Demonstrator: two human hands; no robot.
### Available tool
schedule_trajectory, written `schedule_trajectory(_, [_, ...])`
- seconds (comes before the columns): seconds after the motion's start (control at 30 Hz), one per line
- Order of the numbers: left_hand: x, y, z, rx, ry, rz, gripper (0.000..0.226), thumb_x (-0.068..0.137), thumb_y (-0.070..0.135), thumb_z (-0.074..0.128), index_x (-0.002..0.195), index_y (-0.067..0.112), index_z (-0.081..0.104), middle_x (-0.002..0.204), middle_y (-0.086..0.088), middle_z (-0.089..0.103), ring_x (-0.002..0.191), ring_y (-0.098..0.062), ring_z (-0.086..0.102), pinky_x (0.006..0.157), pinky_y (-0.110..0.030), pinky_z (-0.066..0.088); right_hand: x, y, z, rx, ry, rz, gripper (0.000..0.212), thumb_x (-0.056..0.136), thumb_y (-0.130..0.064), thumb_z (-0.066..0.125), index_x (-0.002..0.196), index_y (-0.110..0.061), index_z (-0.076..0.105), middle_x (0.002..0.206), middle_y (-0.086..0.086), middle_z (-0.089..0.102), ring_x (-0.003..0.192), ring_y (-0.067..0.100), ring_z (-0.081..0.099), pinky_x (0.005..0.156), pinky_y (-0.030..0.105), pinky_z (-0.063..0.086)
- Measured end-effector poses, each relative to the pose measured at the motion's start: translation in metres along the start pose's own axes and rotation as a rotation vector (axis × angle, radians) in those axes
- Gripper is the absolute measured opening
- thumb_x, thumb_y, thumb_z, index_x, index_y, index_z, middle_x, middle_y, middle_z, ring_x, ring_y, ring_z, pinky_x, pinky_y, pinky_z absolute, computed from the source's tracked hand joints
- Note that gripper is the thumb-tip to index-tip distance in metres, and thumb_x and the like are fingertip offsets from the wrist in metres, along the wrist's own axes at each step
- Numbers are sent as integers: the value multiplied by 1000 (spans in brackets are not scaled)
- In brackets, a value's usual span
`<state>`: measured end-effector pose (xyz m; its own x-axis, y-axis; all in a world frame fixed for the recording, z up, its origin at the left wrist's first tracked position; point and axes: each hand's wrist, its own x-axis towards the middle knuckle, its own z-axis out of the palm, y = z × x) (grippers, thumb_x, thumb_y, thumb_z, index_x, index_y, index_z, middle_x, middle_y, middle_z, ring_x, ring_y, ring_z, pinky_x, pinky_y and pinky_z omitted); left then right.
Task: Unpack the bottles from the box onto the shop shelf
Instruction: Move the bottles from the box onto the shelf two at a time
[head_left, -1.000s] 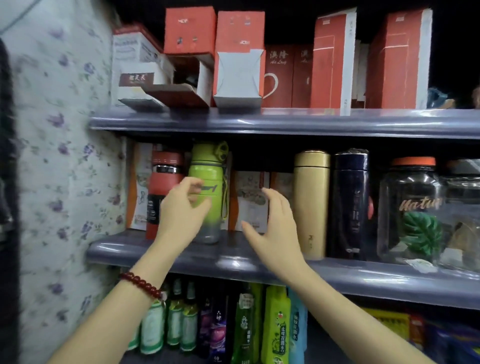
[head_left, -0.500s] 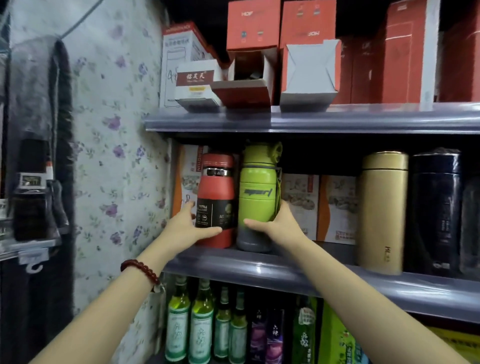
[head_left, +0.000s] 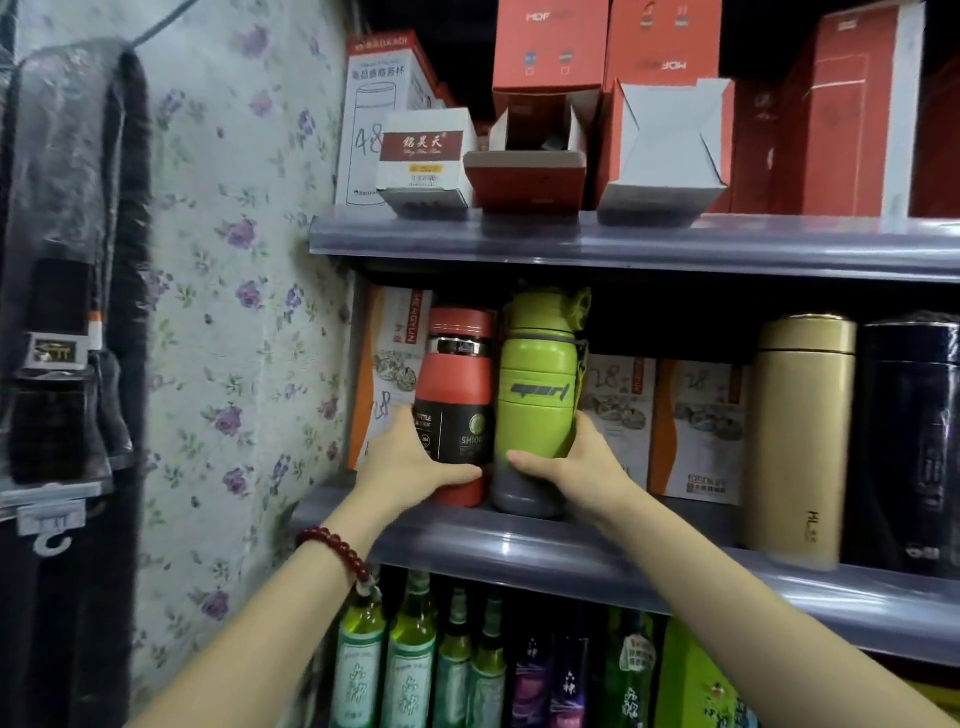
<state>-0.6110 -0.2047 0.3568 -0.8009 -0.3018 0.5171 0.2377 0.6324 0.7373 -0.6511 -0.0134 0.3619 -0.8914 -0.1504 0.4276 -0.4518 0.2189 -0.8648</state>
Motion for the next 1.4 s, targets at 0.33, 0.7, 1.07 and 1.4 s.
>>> schedule_trajectory(0.33, [14, -5, -16, -233, -313, -10, 73, 64, 21, 86, 123, 27, 43, 104, 17, 58, 98, -2, 56, 85, -19, 42, 4, 3, -9, 52, -82, -21, 71, 70, -11, 84, 128, -15, 44, 115, 1, 64, 97, 8, 64, 67, 15, 54])
schedule_trajectory(0.7, [16, 0, -8, -200, -271, -33, 75, 49, 25, 92, 116, 26, 57, 108, 8, 69, 103, -12, 64, 90, -29, 50, 1, 3, -9, -70, -15, -3, 114, 33, -43, 91, 132, -27, 37, 118, -4, 62, 108, 18, 62, 96, 44, 53])
schedule_trajectory(1.07, [2, 33, 28, -245, -352, 50, 72, 45, 31, 92, 106, 33, 55, 106, 12, 66, 104, -11, 60, 94, -29, 44, -26, 4, -61, -72, 77, -41, 103, 53, -18, 92, 137, -25, 32, 119, -4, 61, 109, 17, 61, 92, 35, 51])
schedule_trajectory(1.4, [-5, 50, 50, -299, -452, 90, 77, 53, 26, 91, 119, 29, 52, 108, 13, 64, 103, -8, 59, 93, -27, 43, -42, 4, -88, -89, 153, -7, 107, 43, -25, 90, 134, -26, 34, 118, -3, 63, 108, 18, 62, 99, 43, 50])
